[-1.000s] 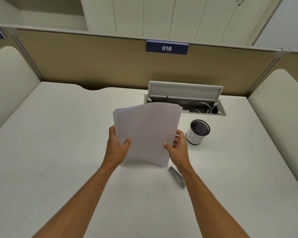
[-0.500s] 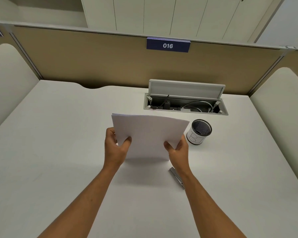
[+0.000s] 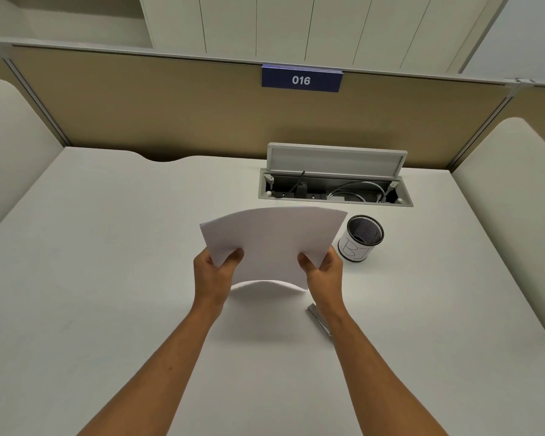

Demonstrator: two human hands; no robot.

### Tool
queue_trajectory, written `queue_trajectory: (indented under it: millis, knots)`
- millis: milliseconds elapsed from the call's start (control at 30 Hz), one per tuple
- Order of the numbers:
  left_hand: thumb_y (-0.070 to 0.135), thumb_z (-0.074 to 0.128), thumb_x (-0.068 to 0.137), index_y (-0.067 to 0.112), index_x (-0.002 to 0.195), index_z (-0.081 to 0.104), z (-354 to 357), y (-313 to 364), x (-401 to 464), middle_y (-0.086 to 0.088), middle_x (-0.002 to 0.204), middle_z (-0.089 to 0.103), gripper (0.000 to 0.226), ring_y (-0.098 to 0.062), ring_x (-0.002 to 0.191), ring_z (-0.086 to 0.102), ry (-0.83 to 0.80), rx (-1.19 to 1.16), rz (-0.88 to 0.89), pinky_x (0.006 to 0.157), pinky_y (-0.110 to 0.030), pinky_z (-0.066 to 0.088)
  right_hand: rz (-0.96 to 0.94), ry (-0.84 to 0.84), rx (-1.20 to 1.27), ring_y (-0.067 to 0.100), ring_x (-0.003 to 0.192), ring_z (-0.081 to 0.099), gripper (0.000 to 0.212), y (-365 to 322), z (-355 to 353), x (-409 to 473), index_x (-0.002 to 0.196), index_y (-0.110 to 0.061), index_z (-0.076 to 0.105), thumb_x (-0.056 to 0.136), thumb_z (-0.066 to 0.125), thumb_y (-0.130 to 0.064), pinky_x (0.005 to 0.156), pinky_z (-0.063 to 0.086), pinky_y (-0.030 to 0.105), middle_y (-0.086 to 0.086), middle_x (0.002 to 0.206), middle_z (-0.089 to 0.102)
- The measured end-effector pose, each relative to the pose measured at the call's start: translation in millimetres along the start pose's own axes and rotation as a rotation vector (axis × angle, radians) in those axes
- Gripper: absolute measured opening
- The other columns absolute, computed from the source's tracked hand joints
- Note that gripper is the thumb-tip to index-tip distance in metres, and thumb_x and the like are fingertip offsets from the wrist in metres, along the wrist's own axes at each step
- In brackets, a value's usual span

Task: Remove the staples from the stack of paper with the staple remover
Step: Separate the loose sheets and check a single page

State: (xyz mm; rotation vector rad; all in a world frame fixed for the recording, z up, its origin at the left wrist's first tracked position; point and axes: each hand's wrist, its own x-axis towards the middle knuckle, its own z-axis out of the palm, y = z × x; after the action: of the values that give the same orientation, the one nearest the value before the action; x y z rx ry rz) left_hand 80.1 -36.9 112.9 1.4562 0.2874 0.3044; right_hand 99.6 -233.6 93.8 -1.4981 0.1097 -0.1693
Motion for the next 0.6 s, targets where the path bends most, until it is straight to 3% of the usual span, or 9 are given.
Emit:
queue_trajectory:
  millis: [233, 400, 500, 600]
  knots:
    - [0.025, 0.068, 0.091, 0.031, 0.096, 0.068, -1.3, -17.4, -14.0, 0.020, 0.090, 0.073, 0.009, -0.003, 0.085, 0.068, -0.042, 0.047, -0.090, 0.071, -0.018, 0.053, 0.113, 0.035, -0.140, 0.010, 0.094, 0.068, 0.023, 23.0, -0.6, -12.1, 0.110, -0.016, 0.067, 0.088, 0.066, -0.007, 0.071, 0.049, 0.011, -0.004, 0.101, 0.072]
    - [0.027, 0.066, 0.092, 0.032, 0.098, 0.067, 1.2, -5.9, -8.2, 0.018, 0.094, 0.073, 0.008, -0.003, 0.088, 0.068, -0.023, 0.001, -0.062, 0.071, -0.015, 0.053, 0.062, 0.017, -0.135, 0.010, 0.097, 0.067, 0.024, 10.6, -5.3, -5.5, 0.109, -0.020, 0.064, 0.086, 0.071, -0.016, 0.081, 0.052, 0.024, -0.005, 0.104, 0.071]
    - [0.029, 0.066, 0.092, 0.027, 0.104, 0.068, 2.3, -0.8, -5.2, 0.013, 0.098, 0.074, 0.012, -0.006, 0.092, 0.068, 0.004, -0.066, -0.060, 0.071, -0.013, 0.051, 0.106, 0.192, -0.121, 0.001, 0.111, 0.055, 0.048, 10.0, -8.6, -12.1, 0.119, -0.025, 0.054, 0.079, 0.080, -0.024, 0.089, 0.041, 0.019, -0.009, 0.121, 0.060]
    - [0.026, 0.066, 0.092, 0.025, 0.106, 0.069, 6.4, 1.5, -5.6, 0.012, 0.101, 0.074, 0.014, -0.005, 0.095, 0.068, 0.042, -0.157, -0.096, 0.073, -0.011, 0.051, 0.328, 0.319, 0.120, 0.010, 0.130, 0.043, 0.075, 11.4, -4.5, -26.2, 0.136, -0.028, 0.038, 0.075, 0.082, -0.027, 0.103, 0.039, 0.036, -0.008, 0.139, 0.046]
